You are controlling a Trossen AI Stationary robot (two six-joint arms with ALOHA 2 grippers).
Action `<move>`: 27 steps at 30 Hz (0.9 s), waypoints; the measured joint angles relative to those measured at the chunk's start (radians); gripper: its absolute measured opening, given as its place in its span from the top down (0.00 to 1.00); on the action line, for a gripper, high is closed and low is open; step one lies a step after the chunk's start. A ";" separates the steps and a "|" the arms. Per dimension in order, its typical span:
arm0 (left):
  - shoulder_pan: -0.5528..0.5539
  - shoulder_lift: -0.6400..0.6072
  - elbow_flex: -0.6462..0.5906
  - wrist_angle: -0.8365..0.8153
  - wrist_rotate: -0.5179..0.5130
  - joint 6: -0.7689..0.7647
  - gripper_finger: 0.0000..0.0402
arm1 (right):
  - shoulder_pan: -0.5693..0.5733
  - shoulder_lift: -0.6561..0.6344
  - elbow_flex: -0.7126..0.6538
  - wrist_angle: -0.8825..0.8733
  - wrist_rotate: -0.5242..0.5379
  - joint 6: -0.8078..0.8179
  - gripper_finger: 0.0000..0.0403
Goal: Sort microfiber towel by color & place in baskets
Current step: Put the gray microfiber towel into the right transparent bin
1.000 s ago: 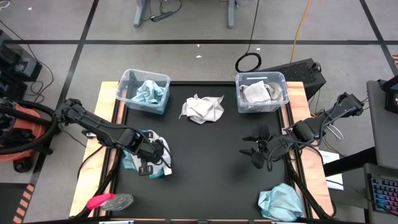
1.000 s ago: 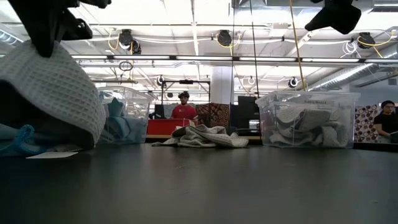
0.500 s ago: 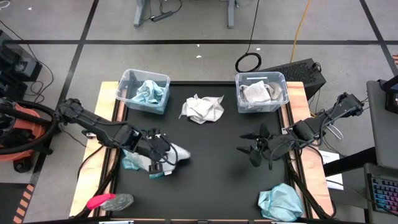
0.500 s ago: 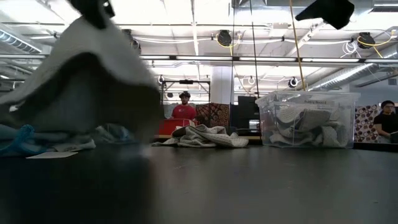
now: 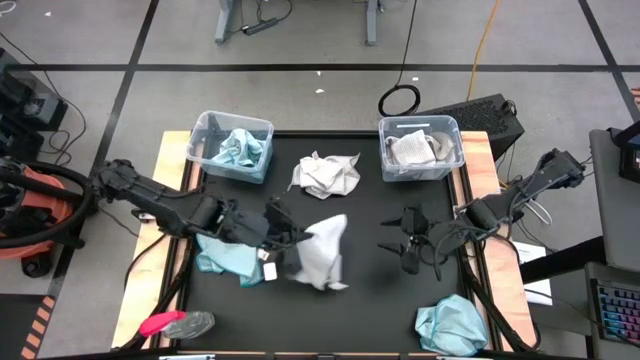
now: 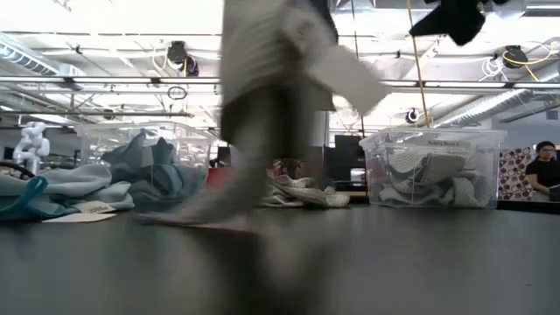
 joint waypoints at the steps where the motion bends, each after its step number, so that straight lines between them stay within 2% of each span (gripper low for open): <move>1: 0.010 0.012 0.000 0.030 0.000 0.000 0.99 | -0.002 0.000 -0.031 0.047 -0.020 -0.003 0.34; 6: 0.053 0.082 0.000 0.176 0.001 0.000 0.99 | -0.003 0.000 -0.150 0.236 -0.075 -0.009 0.34; 13: 0.098 0.176 0.000 0.410 0.056 -0.001 0.99 | -0.006 0.000 -0.167 0.460 -0.081 -0.179 0.34; 18: 0.111 0.222 0.000 0.578 0.097 -0.001 0.99 | -0.061 0.000 -0.167 0.485 -0.067 -0.231 0.34; 22: 0.117 0.239 0.000 0.675 0.107 -0.001 0.99 | -0.115 0.010 -0.167 0.484 -0.143 -0.235 0.34; 27: 0.117 0.238 0.000 0.715 0.111 -0.031 0.99 | -0.159 0.060 -0.167 0.564 -0.287 -0.266 0.34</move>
